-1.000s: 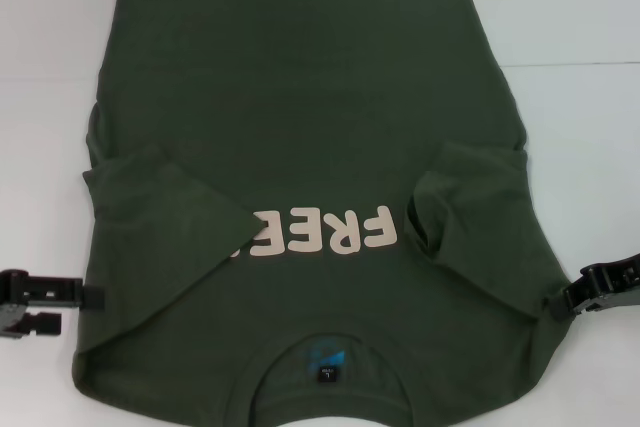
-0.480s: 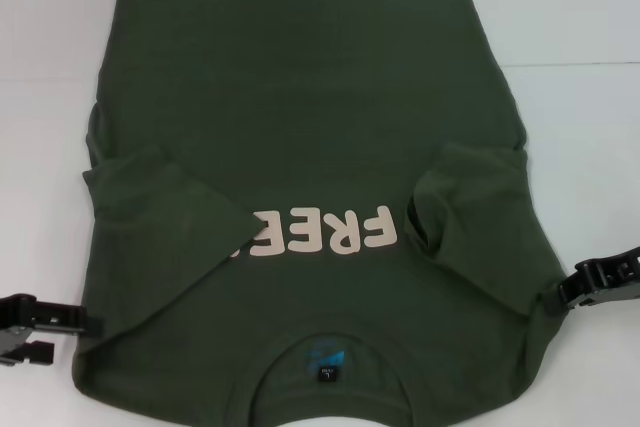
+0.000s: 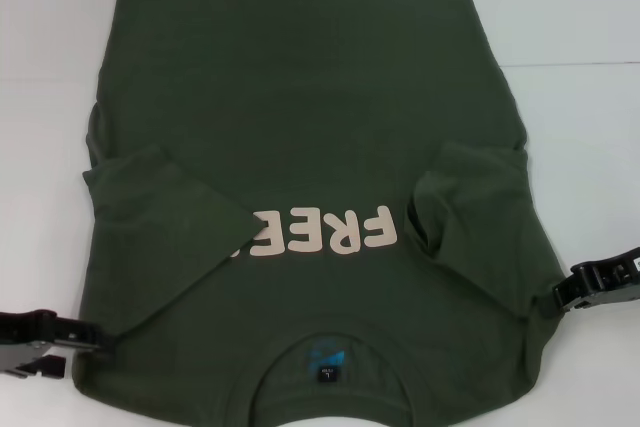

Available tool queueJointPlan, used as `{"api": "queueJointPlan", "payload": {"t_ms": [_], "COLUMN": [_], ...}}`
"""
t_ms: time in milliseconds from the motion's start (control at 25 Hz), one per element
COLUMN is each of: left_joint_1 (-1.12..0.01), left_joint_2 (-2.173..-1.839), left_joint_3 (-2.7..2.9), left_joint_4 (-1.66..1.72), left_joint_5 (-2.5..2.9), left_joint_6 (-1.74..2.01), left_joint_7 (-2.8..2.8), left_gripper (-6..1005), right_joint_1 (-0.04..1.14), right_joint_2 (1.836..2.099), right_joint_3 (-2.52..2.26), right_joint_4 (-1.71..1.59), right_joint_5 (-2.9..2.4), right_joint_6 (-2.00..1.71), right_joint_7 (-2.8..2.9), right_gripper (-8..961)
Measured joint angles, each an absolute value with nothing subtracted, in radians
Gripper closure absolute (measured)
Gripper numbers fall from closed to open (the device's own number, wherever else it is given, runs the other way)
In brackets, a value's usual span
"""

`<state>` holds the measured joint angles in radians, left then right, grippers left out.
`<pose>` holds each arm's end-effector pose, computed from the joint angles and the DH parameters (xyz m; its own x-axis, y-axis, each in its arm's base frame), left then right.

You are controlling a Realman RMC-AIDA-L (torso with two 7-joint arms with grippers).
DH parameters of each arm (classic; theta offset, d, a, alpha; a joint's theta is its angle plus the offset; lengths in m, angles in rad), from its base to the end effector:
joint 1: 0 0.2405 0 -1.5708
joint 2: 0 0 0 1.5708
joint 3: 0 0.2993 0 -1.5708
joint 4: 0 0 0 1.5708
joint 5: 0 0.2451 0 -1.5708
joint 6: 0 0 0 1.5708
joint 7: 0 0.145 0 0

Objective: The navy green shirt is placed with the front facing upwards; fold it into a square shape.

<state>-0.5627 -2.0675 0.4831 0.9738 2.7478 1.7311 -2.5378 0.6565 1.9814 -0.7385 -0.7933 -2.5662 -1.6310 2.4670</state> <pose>-0.3723 0.3523 0.0490 0.0195 0.9883 0.1511 0.9846 0.0073 -0.1747 0.3336 0.4013 0.0281 0.2590 -0.9647 -0.0476 -0.9536 -0.2476 -0.1715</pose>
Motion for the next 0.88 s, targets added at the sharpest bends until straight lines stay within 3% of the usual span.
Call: {"api": "queueJointPlan", "payload": {"t_ms": [880], "left_joint_1": [-0.57], "left_joint_2": [-2.072], "left_joint_3": [0.531], "left_joint_4": [0.957], "left_joint_5": [2.766], "left_joint_6": [1.67], "left_joint_7": [-2.563], "left_gripper": [201], "right_joint_1": [0.654], "right_joint_2": [1.993], "right_joint_3": [-0.736], "right_joint_4": [-0.793], "right_joint_5": [-2.563], "right_joint_6": [-1.648], "right_joint_7": [2.453], "right_gripper": [912]}}
